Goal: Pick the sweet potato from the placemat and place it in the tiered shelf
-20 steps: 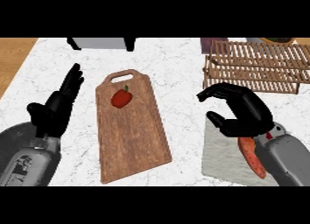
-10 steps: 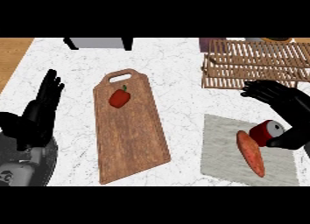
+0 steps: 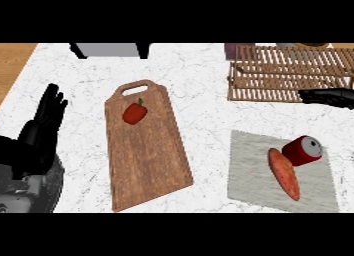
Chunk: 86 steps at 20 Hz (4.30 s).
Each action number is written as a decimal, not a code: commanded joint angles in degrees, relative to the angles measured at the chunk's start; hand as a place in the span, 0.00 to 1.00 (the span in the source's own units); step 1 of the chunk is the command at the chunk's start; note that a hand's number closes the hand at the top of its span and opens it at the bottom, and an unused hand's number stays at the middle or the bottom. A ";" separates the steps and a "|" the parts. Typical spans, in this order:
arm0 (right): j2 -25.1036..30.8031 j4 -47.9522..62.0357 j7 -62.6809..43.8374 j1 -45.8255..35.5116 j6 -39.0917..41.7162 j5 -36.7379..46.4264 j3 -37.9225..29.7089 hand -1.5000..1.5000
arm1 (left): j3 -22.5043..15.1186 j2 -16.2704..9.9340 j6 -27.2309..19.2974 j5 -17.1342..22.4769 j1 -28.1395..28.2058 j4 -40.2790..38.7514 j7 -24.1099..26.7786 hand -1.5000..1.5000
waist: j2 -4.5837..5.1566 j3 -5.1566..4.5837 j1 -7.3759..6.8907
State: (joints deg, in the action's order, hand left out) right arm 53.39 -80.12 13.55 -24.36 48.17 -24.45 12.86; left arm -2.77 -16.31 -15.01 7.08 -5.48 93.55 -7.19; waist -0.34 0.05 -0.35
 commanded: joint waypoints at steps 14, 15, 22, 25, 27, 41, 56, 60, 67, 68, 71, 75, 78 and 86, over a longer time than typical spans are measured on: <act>-1.20 -27.63 -8.36 10.10 -14.27 40.96 8.09 0.00 | 2.10 0.74 0.79 -1.39 -1.45 -1.98 1.37 0.50 | 0.27 -0.07 0.92; -0.36 -28.10 -6.90 11.96 -16.30 44.93 8.83 0.00 | 3.03 -0.78 2.62 0.59 1.82 1.26 0.10 0.50 | 0.18 -0.05 0.68; -1.55 -20.54 -5.88 12.46 -20.69 59.96 11.22 0.00 | -0.70 2.40 -0.76 -3.24 1.80 6.33 -4.46 0.50 | 0.29 -0.01 0.09; -6.30 -17.34 -4.00 15.52 -24.43 64.46 12.17 0.00 | 2.15 0.94 1.75 -1.73 2.55 6.81 -4.29 0.50 | 0.31 -0.03 0.18; -9.21 -15.19 -4.22 13.08 -21.50 64.98 10.77 0.00 | 2.64 1.96 1.65 -2.69 -0.12 3.65 -3.59 0.50 | 0.35 -0.04 0.19; -16.39 -4.36 6.90 15.10 -24.73 77.50 5.98 0.00 | 3.49 5.92 3.17 -5.76 1.29 2.77 -1.47 0.50 | 0.34 -0.05 0.23; -24.65 1.65 12.94 15.15 -26.56 85.32 3.28 0.00 | 6.17 6.73 5.76 -6.45 -0.06 3.00 -3.37 0.50 | 0.32 -0.06 0.33; -26.79 10.36 13.20 12.61 -28.54 88.72 5.78 1.00 | 7.24 5.90 8.47 -5.09 2.47 1.30 1.45 0.50 | 0.47 -0.05 -0.12; -25.89 11.68 20.45 14.73 -42.06 92.64 5.16 1.00 | 5.40 7.55 6.23 -8.16 1.89 2.18 -0.36 0.50 | 0.42 -0.02 0.16; -25.92 9.64 20.32 12.96 -39.45 91.09 3.34 1.00 | 6.95 5.84 8.27 -5.83 2.04 4.44 -2.66 0.50 | 0.34 -0.04 0.11; -26.98 12.06 22.87 15.09 -44.89 92.02 3.53 1.00 | 7.71 7.14 7.28 -6.67 -0.24 -1.91 1.73 0.50 | 0.46 -0.04 0.36; -34.70 10.27 -1.87 14.93 -36.77 89.73 -5.26 1.00 | 7.41 6.26 7.38 -6.52 2.13 3.00 -1.10 0.50 | 0.27 -0.18 1.23; -40.43 7.82 -14.41 16.68 -36.95 89.02 -9.64 1.00 | 7.62 6.46 6.72 -6.58 2.46 3.83 -1.97 0.50 | -0.04 -0.20 1.98; -51.56 -17.80 -29.12 20.68 -30.42 84.40 -8.74 1.00 | 7.60 6.63 7.23 -6.05 1.48 3.74 -3.51 0.50 | -0.12 -0.12 1.49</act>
State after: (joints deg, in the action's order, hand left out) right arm 6.05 -87.28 -9.24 -6.06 15.86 61.94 4.42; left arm 4.75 -9.66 -8.06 0.43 -3.60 96.44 -9.10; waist -0.57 -0.34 1.12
